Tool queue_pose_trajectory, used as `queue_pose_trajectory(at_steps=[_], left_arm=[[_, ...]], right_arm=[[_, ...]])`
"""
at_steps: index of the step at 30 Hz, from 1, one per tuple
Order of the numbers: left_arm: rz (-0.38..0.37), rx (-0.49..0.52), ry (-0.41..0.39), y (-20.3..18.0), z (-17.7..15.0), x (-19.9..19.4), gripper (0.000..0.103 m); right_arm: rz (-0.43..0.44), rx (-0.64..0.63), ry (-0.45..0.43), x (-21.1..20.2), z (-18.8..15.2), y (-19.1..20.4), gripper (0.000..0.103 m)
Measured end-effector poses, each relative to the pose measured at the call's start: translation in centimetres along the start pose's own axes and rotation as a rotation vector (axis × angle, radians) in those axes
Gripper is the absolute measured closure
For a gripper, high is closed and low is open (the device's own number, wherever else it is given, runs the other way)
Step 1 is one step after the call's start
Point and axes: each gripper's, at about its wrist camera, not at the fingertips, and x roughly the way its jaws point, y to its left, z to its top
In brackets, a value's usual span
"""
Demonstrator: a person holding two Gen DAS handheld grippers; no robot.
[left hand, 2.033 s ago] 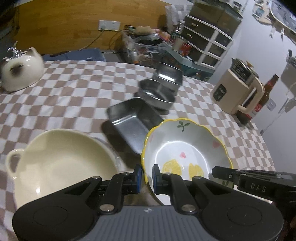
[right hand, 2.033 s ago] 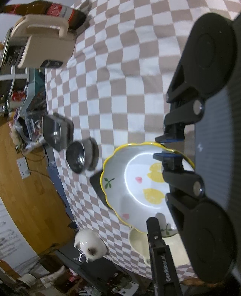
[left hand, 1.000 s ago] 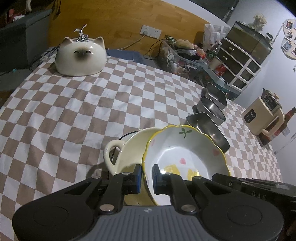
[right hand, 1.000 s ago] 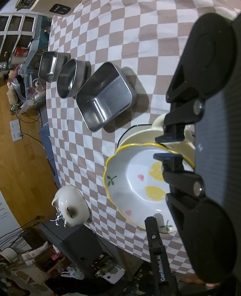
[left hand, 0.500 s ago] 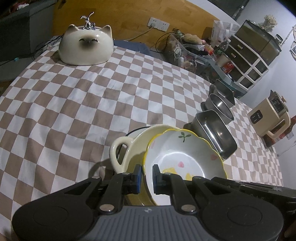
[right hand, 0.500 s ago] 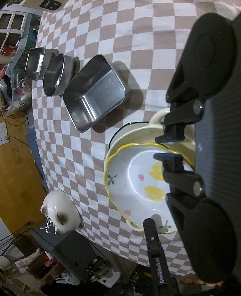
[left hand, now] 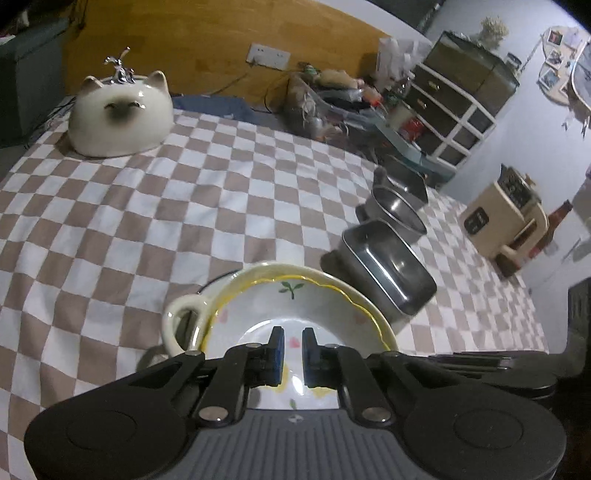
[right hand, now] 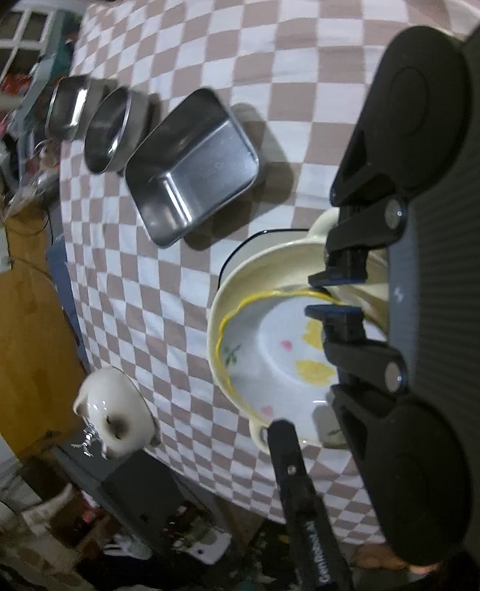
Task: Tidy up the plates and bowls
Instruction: 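Lower the floral bowl into the cream bowl with both grippers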
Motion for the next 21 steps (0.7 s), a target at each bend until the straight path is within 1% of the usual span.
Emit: queue_pose_trajectory(at_steps=[3,6,9,13,14,15,16,19,21], left_arm=[[0.019,-0.029,0.001,0.6,0.0,0.0,0.093],[0.038,-0.067,-0.011,1.5,0.0,-0.3,0.093],[0.055,-0.086,-0.016,2.1,0.1,-0.4,0.093],[0.082,-0.095,-0.014,2.6,0.1,-0.6,0.088],[0.090,-0.096,-0.008,2.7,0.1,-0.5,0.085],[0.100,-0.094,0.001,2.9,0.1,-0.3,0.080],[0.108,-0.092,0.008,3.0,0.1,-0.2,0.077],[0.125,-0.088,0.034,3.4,-0.1,0.3,0.077],[0.118,-0.085,0.043,3.5,-0.2,0.6,0.077]], right_arm=[[-0.020,0.005,0.029,0.5,-0.2,-0.2,0.091],[-0.006,0.045,0.019,0.2,-0.3,-1.2,0.092],[-0.006,0.048,0.003,0.0,-0.3,-1.3,0.093],[-0.007,0.053,0.008,0.3,-0.2,-1.3,0.093],[-0.006,0.056,0.014,0.4,-0.2,-1.3,0.093],[-0.007,0.061,0.019,0.6,-0.2,-1.3,0.093],[-0.006,0.065,0.021,0.7,-0.3,-1.3,0.093],[-0.006,0.070,0.022,0.6,-0.3,-1.2,0.093],[-0.006,0.070,0.022,0.6,-0.3,-1.2,0.093]])
